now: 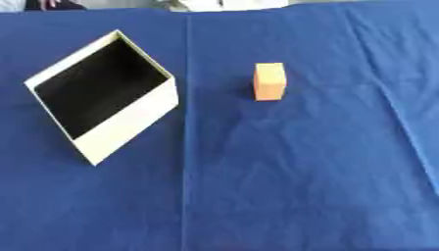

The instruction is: Pick up objects on the table and place them in the box.

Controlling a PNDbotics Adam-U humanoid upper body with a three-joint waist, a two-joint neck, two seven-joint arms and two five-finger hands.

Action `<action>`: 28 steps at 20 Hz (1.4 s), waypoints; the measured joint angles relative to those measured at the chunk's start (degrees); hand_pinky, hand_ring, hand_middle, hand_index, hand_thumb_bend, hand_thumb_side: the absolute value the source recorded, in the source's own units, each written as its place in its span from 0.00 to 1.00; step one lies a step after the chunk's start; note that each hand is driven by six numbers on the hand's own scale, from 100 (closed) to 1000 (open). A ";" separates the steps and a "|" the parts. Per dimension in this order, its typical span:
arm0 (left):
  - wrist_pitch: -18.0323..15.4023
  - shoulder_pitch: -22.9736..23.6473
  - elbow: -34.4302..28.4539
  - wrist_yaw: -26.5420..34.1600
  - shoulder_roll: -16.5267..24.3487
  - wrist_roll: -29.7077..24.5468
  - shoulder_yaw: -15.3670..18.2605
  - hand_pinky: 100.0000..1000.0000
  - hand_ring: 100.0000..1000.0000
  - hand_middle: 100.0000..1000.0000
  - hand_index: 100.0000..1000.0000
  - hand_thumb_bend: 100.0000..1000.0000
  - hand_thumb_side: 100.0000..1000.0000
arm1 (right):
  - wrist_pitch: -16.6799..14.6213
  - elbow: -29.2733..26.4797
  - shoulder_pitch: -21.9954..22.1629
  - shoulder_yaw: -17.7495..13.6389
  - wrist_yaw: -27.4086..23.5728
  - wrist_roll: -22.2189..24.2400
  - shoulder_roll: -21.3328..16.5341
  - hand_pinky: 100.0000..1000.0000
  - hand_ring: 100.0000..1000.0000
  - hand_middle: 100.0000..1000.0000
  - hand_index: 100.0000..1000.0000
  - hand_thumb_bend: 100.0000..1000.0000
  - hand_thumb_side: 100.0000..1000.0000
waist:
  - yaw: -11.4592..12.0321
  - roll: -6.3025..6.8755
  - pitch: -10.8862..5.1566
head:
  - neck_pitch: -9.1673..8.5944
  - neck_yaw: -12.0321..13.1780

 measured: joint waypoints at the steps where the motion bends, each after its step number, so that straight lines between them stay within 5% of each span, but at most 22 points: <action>1: 0.00 0.00 0.00 -0.02 0.02 0.00 0.00 0.36 0.50 0.58 0.66 0.08 0.58 | 0.55 0.00 -0.72 0.31 0.49 0.36 -0.93 0.78 0.70 0.64 0.74 0.00 0.81 | -0.06 -0.21 -0.01 | 0.00 -0.04; 8: 0.10 0.99 0.00 -0.50 1.12 0.08 0.02 0.35 0.50 0.58 0.66 0.07 0.58 | 5.98 3.06 -8.76 4.67 5.85 5.14 -9.79 0.83 0.82 0.78 0.81 0.00 0.86 | -1.27 -2.13 -0.44 | 0.04 -1.04; 17: 0.47 1.08 0.00 -0.88 1.60 -0.01 -0.16 0.35 0.50 0.58 0.65 0.07 0.59 | 13.12 14.78 -19.03 16.18 13.40 12.56 -21.82 0.89 0.92 0.89 0.88 0.00 0.84 | -0.69 -2.75 -0.44 | 0.24 -1.32; 22: 0.60 0.71 0.00 -0.46 1.60 -0.58 -0.63 0.35 0.50 0.58 0.65 0.06 0.59 | 11.36 22.01 -21.61 20.56 17.85 17.00 -28.27 0.92 0.96 0.95 0.92 0.10 0.80 | 0.71 -2.73 -0.42 | 0.25 -2.50; 28: 0.73 0.38 0.00 0.27 1.60 -1.34 -1.18 0.35 0.50 0.58 0.65 0.06 0.59 | 6.32 30.91 -26.38 23.71 23.33 22.48 -28.82 0.93 0.99 0.98 0.96 0.18 0.81 | 0.78 -2.76 -0.42 | 0.25 -2.81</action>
